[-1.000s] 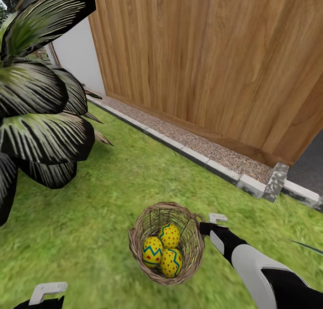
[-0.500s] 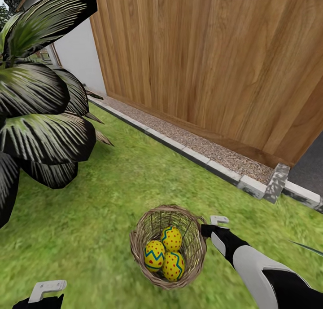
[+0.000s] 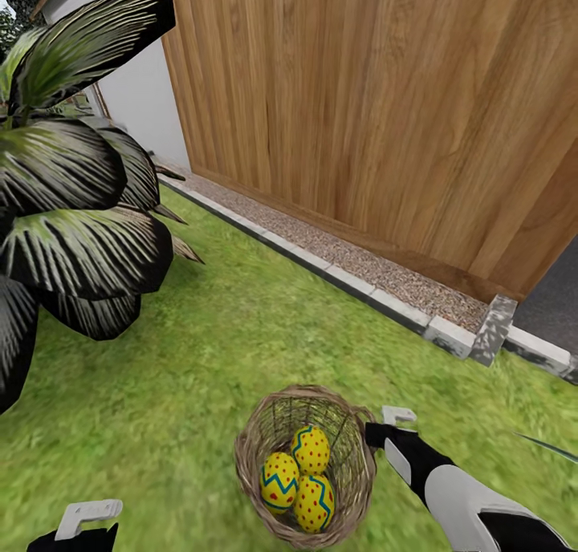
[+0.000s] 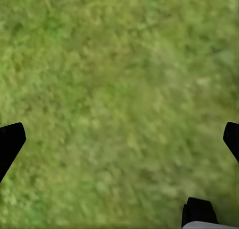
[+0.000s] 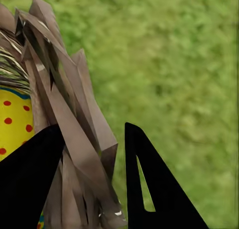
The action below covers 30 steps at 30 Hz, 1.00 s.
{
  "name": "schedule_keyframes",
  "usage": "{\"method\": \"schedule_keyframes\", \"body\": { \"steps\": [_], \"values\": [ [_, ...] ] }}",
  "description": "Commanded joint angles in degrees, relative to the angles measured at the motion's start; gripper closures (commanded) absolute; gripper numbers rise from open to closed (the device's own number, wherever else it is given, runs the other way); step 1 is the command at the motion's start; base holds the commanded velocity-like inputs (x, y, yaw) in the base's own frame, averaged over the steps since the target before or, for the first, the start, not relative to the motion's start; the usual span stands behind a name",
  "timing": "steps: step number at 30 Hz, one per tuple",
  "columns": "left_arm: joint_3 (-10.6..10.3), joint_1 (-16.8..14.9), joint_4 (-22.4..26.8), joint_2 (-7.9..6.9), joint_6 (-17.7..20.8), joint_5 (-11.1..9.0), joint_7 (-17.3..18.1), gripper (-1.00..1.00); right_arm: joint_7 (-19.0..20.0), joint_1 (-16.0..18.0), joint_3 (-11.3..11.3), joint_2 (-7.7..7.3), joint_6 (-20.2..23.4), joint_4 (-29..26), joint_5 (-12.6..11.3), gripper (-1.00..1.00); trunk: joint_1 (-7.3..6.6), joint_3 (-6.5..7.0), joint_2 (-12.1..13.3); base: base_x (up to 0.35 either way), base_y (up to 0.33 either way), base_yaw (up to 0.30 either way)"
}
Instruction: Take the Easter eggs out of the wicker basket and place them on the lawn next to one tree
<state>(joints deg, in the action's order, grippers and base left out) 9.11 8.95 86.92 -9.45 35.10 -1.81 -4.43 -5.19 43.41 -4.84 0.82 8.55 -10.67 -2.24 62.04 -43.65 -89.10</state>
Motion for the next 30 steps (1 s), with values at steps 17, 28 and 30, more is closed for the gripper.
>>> {"method": "schedule_keyframes", "body": {
  "steps": [17,28,30],
  "values": [
    [-0.06,0.01,0.09,-0.04,0.23,-0.04,-0.23,-1.0,0.09,0.01,-0.7,0.06,0.06,-0.23,-0.49,1.0,-3.74,3.02,6.81,0.0,0.0,0.0],
    [-0.06,0.01,0.05,-0.04,0.21,0.05,-0.23,-1.0,0.01,0.01,-0.79,0.1,0.09,-0.23,-0.49,1.0,-6.16,5.0,11.22,0.0,0.0,0.107],
    [-0.06,0.01,0.03,-0.04,0.19,0.05,-0.23,-1.0,0.01,0.01,-0.79,0.13,0.07,-0.23,-0.49,1.0,-6.6,5.36,12.02,0.0,0.0,0.002]
  ]
}}
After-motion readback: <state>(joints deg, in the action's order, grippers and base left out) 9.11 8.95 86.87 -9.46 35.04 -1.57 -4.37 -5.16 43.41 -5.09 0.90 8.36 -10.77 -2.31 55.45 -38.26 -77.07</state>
